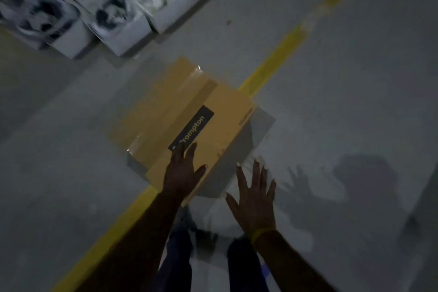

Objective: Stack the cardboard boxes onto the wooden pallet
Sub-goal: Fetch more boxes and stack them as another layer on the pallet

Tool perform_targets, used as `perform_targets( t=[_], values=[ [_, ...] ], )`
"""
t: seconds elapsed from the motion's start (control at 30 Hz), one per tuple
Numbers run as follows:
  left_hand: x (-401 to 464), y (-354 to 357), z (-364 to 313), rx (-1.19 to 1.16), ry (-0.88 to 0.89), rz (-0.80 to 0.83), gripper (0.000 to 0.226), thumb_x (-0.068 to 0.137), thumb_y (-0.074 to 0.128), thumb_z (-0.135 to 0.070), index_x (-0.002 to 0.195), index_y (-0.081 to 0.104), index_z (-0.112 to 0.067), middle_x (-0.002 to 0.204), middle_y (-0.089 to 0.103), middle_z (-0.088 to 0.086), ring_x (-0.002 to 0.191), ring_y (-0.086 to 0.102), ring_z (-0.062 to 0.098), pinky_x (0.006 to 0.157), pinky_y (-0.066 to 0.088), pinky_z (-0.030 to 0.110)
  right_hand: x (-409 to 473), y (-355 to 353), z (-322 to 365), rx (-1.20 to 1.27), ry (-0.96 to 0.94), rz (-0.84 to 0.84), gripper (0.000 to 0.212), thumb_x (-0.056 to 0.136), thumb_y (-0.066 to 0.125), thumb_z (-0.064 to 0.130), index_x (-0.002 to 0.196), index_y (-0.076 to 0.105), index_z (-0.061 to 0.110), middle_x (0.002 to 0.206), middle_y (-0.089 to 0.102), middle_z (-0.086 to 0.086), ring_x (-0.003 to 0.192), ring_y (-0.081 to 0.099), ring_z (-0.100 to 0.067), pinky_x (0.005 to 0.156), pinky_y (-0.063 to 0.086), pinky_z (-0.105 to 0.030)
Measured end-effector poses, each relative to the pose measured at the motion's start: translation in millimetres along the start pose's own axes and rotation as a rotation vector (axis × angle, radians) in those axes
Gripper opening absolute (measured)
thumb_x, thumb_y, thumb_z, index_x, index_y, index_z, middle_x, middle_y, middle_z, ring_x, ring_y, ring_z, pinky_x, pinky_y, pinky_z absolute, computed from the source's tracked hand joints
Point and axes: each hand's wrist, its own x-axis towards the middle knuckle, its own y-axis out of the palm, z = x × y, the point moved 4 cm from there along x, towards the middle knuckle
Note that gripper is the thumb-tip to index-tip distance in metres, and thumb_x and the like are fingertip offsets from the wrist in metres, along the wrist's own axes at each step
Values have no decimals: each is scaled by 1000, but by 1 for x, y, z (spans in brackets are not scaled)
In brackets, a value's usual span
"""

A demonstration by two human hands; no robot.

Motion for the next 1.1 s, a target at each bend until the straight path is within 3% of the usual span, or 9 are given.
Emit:
perform_targets(
  t=[0.13,0.3,0.37,0.47,0.6,0.7,0.8,0.9,1.1],
  values=[
    [59,45,59,42,22,41,82,94,60,-50,158,17,-22,165,8,12,151,13,36,110,39,54,54,71,16,-12,36,9,77,92,28,64,158,21,25,165,7,-21,150,8,-44,112,13,-69],
    [110,76,126,70,29,100,89,91,65,-49,158,12,-23,165,8,15,150,14,39,112,35,58,102,131,39,95,131,54,79,100,33,62,158,-10,31,161,-30,-12,149,-21,-37,118,0,-64],
    [132,87,155,45,-12,144,89,91,64,-52,158,10,-28,164,10,15,149,18,40,110,35,60,116,147,51,168,148,57,79,99,32,64,158,-11,31,160,-31,-10,150,-20,-36,119,1,-63],
    [154,100,181,-140,-94,219,97,82,59,-70,156,11,-31,155,34,13,136,41,40,103,44,60,133,166,64,238,137,52,80,93,25,69,158,-7,33,162,-27,-9,150,-18,-36,118,1,-61],
    [144,111,176,-267,-192,87,80,93,56,-55,155,26,-14,142,49,16,123,54,37,98,49,52,141,177,72,334,138,27,79,97,33,67,158,-5,35,162,-27,-4,151,-18,-34,118,1,-59],
    [104,124,152,-232,-88,-2,64,95,43,-47,146,46,-8,131,58,19,117,58,37,92,50,39,138,181,68,452,163,-3,82,89,22,78,154,-11,43,162,-29,2,152,-13,-30,119,11,-60],
    [60,148,119,-230,63,67,54,96,38,-35,140,53,-9,131,57,19,109,60,38,83,45,30,127,185,53,654,203,-28,83,86,26,82,154,-8,48,164,-23,8,153,-1,-27,113,33,-58],
    [32,181,88,-252,294,152,50,102,33,-36,145,48,-17,139,47,17,116,58,37,91,53,45,109,187,25,730,242,-74,88,86,33,77,156,-7,44,165,-18,7,154,-3,-23,113,35,-54],
    [36,231,38,-35,459,184,51,99,36,-47,149,35,-39,163,20,13,148,25,36,111,37,53,81,206,-60,771,400,-193,88,96,52,52,156,-11,39,166,-6,7,151,16,-23,107,39,-45]
  ],
)
